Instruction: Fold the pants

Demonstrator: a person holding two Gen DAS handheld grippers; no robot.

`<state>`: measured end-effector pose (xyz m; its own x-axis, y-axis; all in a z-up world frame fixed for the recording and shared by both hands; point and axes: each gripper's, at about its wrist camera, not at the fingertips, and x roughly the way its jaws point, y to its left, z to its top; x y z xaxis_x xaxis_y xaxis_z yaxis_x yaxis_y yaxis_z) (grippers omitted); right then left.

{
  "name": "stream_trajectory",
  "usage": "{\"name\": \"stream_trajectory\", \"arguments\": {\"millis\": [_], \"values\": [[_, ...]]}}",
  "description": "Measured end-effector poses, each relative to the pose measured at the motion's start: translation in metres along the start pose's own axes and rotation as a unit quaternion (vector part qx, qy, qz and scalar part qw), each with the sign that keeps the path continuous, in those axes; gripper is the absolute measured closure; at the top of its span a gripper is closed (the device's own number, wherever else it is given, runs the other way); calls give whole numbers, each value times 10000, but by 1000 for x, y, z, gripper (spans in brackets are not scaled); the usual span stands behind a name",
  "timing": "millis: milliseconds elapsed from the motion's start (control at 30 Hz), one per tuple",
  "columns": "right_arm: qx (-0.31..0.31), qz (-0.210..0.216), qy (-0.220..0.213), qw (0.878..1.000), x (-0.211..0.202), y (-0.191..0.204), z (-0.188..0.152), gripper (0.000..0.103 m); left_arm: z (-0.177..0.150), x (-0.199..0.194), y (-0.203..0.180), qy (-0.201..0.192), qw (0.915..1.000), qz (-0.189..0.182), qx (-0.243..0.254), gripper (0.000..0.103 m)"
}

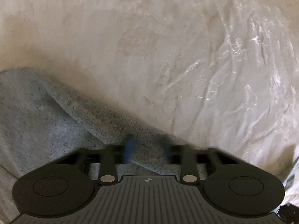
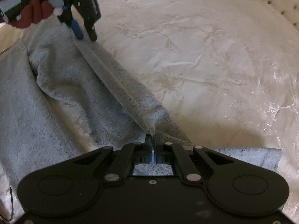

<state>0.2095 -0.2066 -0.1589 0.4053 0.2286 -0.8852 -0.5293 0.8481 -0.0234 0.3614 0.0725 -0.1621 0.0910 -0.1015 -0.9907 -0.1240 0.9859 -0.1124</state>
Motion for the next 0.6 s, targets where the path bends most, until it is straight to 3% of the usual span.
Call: {"name": "stream_trajectory", "arguments": {"millis": [133, 267, 400, 600], "values": [[160, -151, -112, 9997, -10, 6, 0, 100, -18, -22, 11, -404, 9960, -766, -223, 103], [437, -207, -260, 9985, -23, 14, -10, 100, -53, -57, 11, -782, 9930, -862, 200, 103], [576, -152, -259, 9979, -39, 30, -25, 100, -85, -75, 20, -726, 9916, -1028, 306, 103], [765, -60, -122, 9970, -58, 61, -56, 100, -134, -83, 33, -613, 9912, -956, 686, 102]]}}
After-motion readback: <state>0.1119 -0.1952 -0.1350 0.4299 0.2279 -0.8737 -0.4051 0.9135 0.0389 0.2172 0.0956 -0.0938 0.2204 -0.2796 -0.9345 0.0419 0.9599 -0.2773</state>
